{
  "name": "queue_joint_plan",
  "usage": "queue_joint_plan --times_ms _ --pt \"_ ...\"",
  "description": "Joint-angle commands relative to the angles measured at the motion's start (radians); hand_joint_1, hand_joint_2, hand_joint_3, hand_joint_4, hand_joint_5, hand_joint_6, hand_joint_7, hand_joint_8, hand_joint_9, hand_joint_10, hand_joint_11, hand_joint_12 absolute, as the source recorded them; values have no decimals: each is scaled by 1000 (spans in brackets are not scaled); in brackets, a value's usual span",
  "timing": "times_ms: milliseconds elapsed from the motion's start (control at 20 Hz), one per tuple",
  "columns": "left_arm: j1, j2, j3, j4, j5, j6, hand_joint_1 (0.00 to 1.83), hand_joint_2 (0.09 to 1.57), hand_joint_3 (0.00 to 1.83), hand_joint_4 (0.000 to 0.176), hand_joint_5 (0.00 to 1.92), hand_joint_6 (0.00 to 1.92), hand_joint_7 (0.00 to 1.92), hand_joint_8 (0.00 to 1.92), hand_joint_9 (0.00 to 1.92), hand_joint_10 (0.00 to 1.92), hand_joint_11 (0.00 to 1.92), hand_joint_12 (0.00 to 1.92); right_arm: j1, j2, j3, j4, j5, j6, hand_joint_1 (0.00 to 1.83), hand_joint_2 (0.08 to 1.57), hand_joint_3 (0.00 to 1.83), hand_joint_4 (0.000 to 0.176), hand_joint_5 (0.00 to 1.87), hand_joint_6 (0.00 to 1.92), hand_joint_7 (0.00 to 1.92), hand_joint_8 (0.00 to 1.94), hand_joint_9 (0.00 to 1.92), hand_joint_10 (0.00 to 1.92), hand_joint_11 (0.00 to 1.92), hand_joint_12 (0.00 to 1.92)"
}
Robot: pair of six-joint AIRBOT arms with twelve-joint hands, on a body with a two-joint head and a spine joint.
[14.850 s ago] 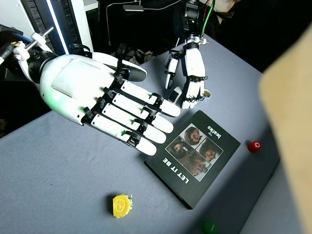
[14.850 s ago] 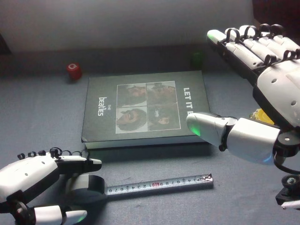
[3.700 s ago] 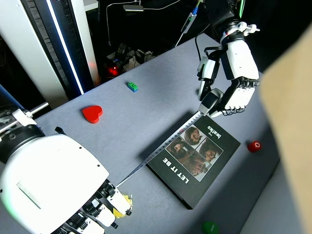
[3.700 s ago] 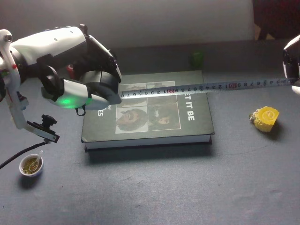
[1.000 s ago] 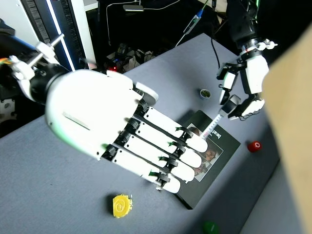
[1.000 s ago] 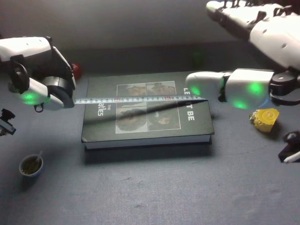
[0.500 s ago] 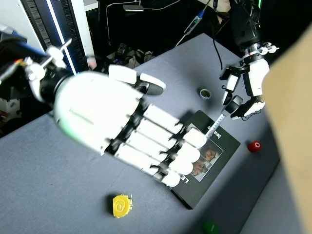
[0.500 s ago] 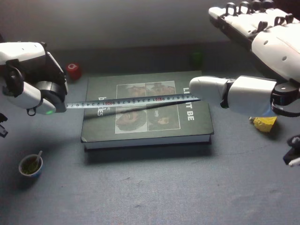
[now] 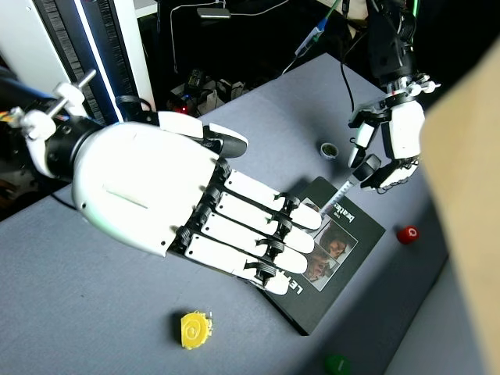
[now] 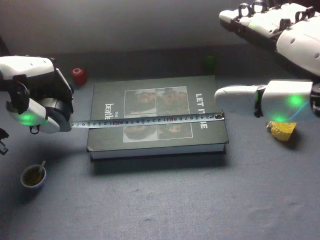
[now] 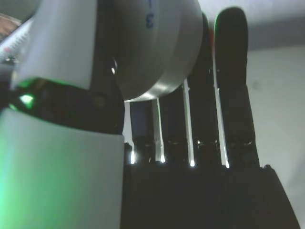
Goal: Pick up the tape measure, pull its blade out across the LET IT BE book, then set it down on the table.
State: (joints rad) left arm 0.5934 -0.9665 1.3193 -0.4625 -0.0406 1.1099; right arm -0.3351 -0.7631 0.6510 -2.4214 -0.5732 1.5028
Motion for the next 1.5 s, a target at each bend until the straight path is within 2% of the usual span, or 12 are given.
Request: queue_joint_plan --times_ms 0,200,800,900,1000,1450 --pt "-2 -1 4 4 -91 1 1381 1089 0 0 1041 729 1080 898 872 1230 740 1164 17 12 8 -69 -46 24 81 1050 11 0 9 1 54 1 46 1 0 567" --pt "1 -2 5 12 -91 1 1382 1085 0 0 1054 696 1088 892 879 1221 740 1175 23 20 37 -178 -7 90 81 1048 9 0 9 1 53 1 46 1 0 566" --pt "1 -2 -6 26 -91 -2 1383 1079 0 0 1070 667 1101 865 894 1209 764 1172 24 16 34 -202 -42 86 79 1054 9 0 9 1 53 0 48 1 0 565" --pt "-4 -1 -16 26 -84 -40 1383 1079 0 0 1069 667 1100 864 897 1208 765 1169 24 16 34 -206 -45 86 80 1054 8 0 9 1 53 0 48 1 0 564" --pt "-37 12 -54 24 -36 -44 1383 1079 0 0 1070 667 1099 865 897 1208 763 1166 26 16 34 -208 -45 85 80 1054 8 0 9 1 53 0 48 1 0 564" --pt "-113 47 -94 24 -36 -22 1384 1079 0 0 1070 665 1102 867 894 1205 756 1154 34 15 34 -211 -43 82 82 1056 7 0 13 1 54 0 50 1 0 566"
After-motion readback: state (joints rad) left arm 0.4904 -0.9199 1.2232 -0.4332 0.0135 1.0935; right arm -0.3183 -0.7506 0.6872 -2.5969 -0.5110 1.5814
